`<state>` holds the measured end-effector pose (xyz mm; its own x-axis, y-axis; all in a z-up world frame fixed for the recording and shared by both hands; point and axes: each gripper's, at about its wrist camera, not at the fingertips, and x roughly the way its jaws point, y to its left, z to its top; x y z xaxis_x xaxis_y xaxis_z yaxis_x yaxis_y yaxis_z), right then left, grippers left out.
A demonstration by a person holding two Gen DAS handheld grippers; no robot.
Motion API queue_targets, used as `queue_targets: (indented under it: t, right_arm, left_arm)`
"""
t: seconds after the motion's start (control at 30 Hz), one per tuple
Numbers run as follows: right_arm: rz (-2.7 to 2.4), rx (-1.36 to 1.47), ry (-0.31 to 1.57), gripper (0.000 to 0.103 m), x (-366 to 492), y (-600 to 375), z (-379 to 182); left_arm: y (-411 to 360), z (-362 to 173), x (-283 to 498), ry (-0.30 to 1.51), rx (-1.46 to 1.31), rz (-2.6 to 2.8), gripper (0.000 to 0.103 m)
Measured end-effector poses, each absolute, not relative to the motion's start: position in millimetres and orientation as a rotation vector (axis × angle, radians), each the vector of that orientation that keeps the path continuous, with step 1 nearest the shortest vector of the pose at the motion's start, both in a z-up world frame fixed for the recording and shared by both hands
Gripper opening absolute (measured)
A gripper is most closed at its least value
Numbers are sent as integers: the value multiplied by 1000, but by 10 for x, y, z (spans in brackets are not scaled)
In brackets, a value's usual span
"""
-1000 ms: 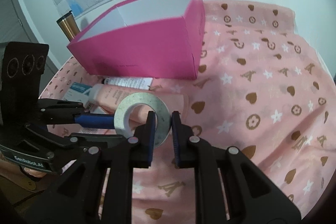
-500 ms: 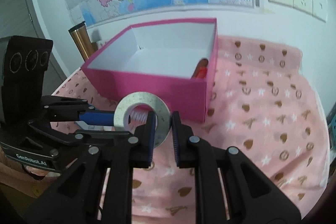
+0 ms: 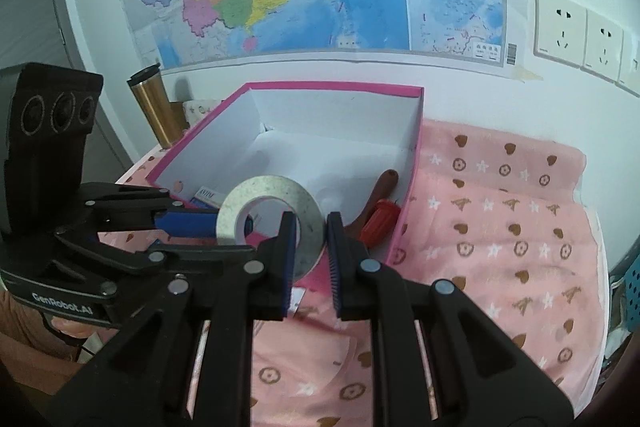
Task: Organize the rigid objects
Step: 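Carry the tape roll with the left gripper into the pink box and release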
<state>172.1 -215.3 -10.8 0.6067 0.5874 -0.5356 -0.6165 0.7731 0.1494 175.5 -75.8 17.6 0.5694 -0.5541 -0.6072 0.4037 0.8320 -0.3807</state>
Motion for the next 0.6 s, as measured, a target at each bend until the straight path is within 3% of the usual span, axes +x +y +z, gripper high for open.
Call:
queue_targets:
  t: [0.6]
  right_arm:
    - [634, -82, 710, 17, 2234, -2035, -299]
  left_arm:
    - [-706, -45, 2175, 885, -254, -516, 33]
